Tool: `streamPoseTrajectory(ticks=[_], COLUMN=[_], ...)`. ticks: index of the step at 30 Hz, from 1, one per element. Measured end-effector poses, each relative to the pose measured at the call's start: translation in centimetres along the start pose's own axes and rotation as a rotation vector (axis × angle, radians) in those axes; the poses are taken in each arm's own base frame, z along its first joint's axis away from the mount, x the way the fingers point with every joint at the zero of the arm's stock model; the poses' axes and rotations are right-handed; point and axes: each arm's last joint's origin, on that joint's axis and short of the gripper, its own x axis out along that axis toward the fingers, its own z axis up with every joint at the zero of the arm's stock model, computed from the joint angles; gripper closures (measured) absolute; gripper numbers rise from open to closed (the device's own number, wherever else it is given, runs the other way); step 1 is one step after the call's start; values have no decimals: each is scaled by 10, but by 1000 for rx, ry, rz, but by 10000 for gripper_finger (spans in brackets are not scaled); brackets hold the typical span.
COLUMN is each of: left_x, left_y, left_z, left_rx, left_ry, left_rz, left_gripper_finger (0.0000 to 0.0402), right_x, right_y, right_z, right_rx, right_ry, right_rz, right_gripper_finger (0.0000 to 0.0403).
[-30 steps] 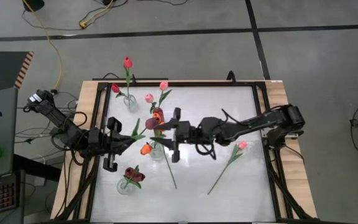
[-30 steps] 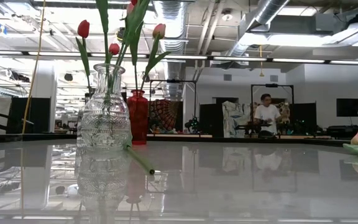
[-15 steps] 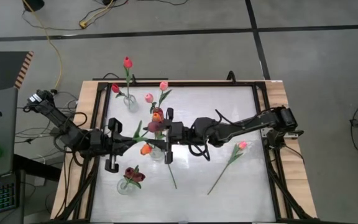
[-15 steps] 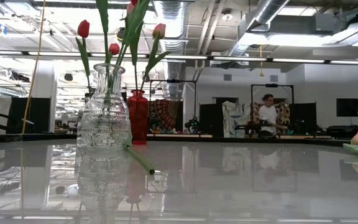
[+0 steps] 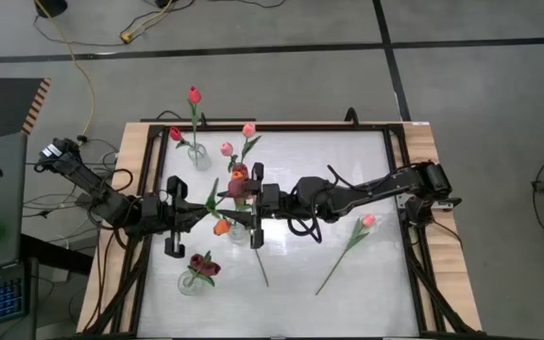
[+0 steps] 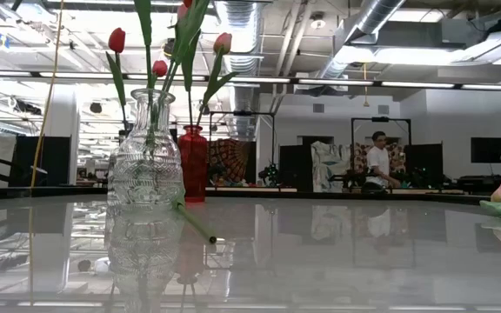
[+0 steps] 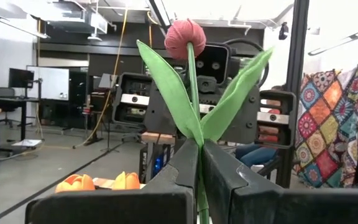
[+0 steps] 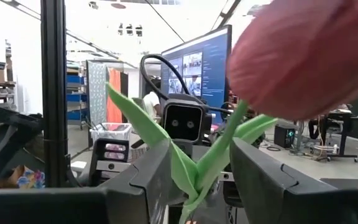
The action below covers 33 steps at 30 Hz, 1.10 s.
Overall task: Sort flowers into vase by color
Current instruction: Put the dark red tulip into the bottom transparent vase
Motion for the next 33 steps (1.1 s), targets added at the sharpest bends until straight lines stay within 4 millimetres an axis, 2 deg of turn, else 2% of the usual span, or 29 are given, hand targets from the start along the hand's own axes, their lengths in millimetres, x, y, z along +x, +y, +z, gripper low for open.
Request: streamPoseTrajectory(ticks=[3,6,16,24,33], left_x=[1,1,1,1,-1], left_y=[0,1,0,0,1], left_z=[0,0,0,-3,-8], left_rx=[1,1,2,23,57], left_ry=[-4,-4,-3,20,84], left_rz=[-11,-11,-12,-12,-17], left_gripper_finger=[401,401,401,389,328], right_x=[0,0,1,1,1], right_y=[-1,-3,-3,-9,-9], right_z=[0,-1,-1,-4,-11], right_rx=[-1,-3,0,78,92], right_ry=[1,6,5,29,109], right_rz=[-2,-6,0,-12,-12], right_gripper_finger=[222,247,384,371,380])
